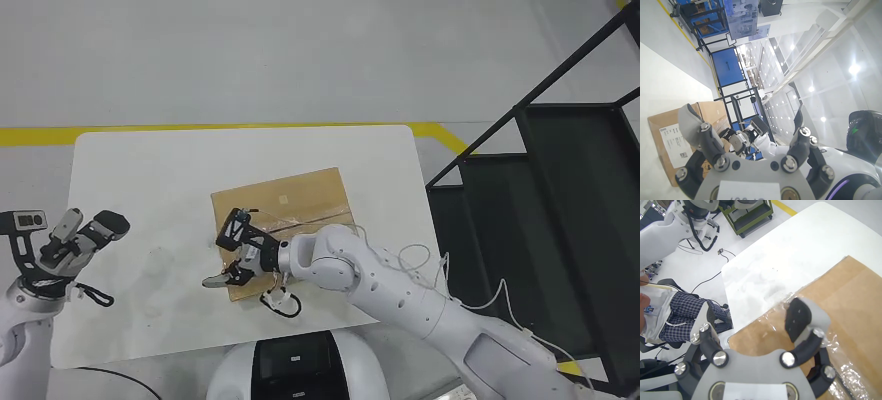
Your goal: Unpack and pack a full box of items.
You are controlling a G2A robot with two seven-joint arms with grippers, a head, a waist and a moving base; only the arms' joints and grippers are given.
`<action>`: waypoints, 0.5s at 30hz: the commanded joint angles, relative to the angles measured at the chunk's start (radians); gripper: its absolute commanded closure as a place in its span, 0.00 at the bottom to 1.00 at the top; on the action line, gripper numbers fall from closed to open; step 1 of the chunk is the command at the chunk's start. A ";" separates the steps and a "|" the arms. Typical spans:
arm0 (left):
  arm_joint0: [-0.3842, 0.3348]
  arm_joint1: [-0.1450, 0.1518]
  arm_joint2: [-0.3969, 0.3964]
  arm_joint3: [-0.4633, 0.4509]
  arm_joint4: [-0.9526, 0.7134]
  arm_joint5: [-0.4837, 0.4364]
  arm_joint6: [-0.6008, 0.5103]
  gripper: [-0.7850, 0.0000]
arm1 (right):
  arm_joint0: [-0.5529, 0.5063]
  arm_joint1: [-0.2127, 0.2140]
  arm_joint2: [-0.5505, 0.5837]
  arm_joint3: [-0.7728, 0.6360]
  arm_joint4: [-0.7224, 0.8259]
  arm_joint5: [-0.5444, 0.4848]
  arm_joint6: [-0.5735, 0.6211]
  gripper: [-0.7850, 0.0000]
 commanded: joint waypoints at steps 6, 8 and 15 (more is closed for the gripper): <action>-0.010 -0.003 0.007 -0.001 0.007 0.005 -0.006 0.00 | -0.026 0.010 0.047 -0.016 0.003 -0.003 0.009 0.00; -0.013 -0.004 0.007 0.005 0.007 0.009 -0.008 0.00 | -0.024 0.007 0.047 0.005 0.014 0.002 0.009 0.00; -0.026 -0.007 0.012 0.014 0.010 0.017 -0.019 0.00 | 0.025 -0.026 0.013 0.109 0.080 0.003 0.004 0.00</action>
